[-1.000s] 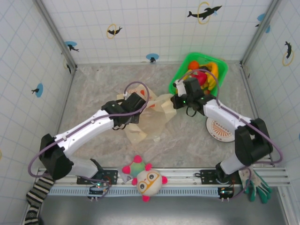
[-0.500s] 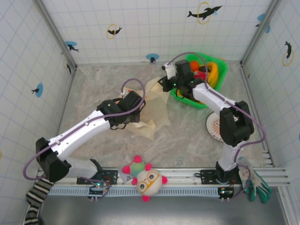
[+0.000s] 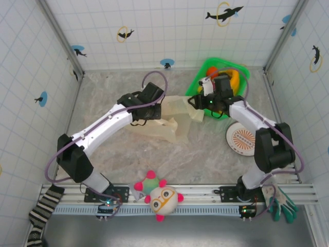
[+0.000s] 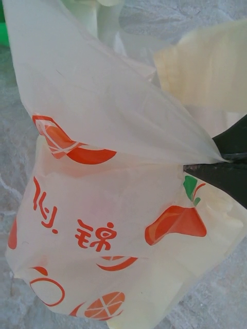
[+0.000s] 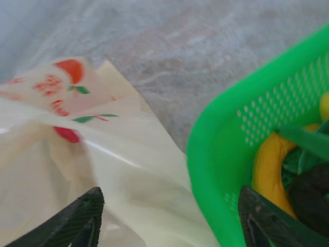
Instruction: Place the fake fruits into the plastic bag and tie a complex knot
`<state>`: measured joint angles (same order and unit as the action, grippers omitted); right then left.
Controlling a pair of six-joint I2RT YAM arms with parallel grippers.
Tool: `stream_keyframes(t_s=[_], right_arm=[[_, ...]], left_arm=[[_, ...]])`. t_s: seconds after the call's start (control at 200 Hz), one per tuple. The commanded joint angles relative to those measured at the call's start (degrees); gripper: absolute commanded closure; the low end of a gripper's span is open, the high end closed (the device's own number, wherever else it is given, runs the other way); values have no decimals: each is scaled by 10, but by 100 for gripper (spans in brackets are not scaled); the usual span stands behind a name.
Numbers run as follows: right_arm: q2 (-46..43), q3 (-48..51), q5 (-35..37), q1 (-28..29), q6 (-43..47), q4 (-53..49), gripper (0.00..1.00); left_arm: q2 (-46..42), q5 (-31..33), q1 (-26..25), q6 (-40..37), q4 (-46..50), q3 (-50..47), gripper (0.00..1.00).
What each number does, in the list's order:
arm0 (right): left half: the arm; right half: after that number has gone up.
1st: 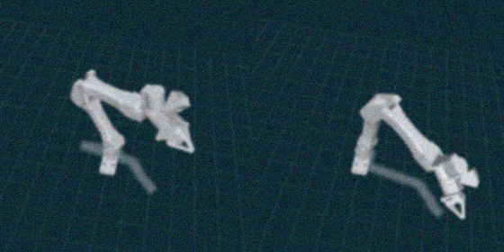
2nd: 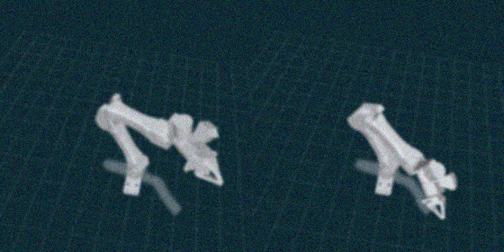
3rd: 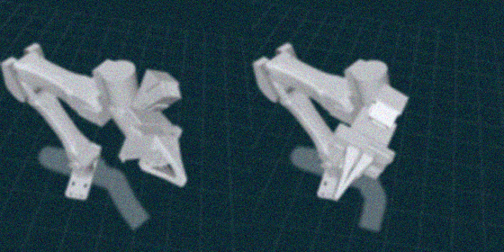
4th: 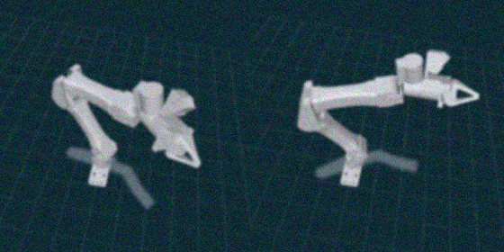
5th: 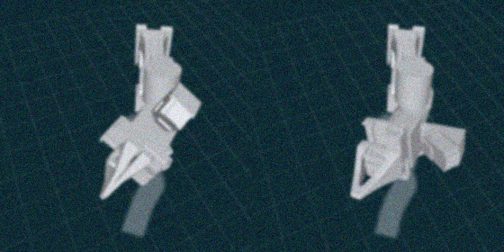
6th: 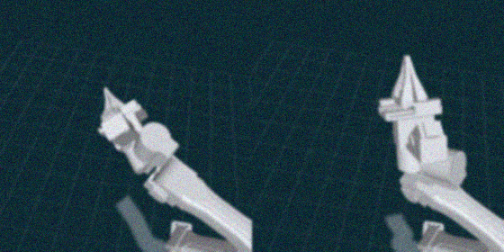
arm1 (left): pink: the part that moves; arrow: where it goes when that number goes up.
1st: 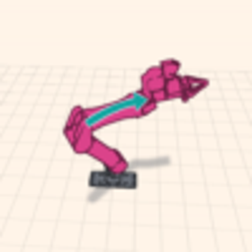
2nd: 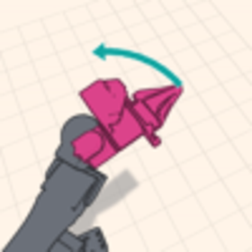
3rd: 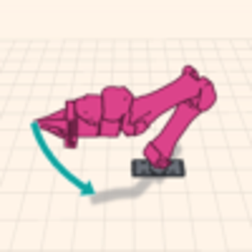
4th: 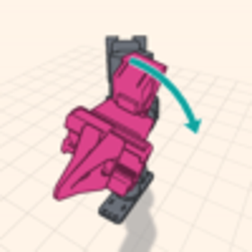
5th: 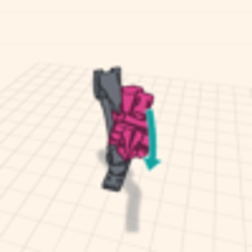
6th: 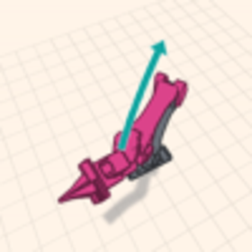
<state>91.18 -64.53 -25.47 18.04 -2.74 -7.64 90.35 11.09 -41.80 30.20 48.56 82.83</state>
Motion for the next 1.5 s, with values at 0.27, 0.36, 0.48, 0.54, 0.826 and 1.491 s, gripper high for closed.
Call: stream_keyframes(t_s=[0.27, 0.36, 0.48, 0.54, 0.826, 1.491], right_arm=[[-155, 25, 123, -97, -79, -142, 16], [-137, 22, 165, -98, -93, -163, 16], [-86, -1, 209, -98, -106, -196, 16], [-58, -13, 212, -95, -113, -201, 16], [45, -59, 192, -75, -118, -172, 15], [88, -86, 226, -72, -122, -147, 39]], left_arm=[[23, -49, 2, -38, -5, 35, 100], [24, -52, 2, -41, -7, 37, 100], [26, -52, 2, -45, -4, 42, 100], [26, -53, 2, -47, -4, 43, 100], [24, -52, 2, -51, -2, 44, 100], [26, -56, 2, -52, -3, 45, 100]])
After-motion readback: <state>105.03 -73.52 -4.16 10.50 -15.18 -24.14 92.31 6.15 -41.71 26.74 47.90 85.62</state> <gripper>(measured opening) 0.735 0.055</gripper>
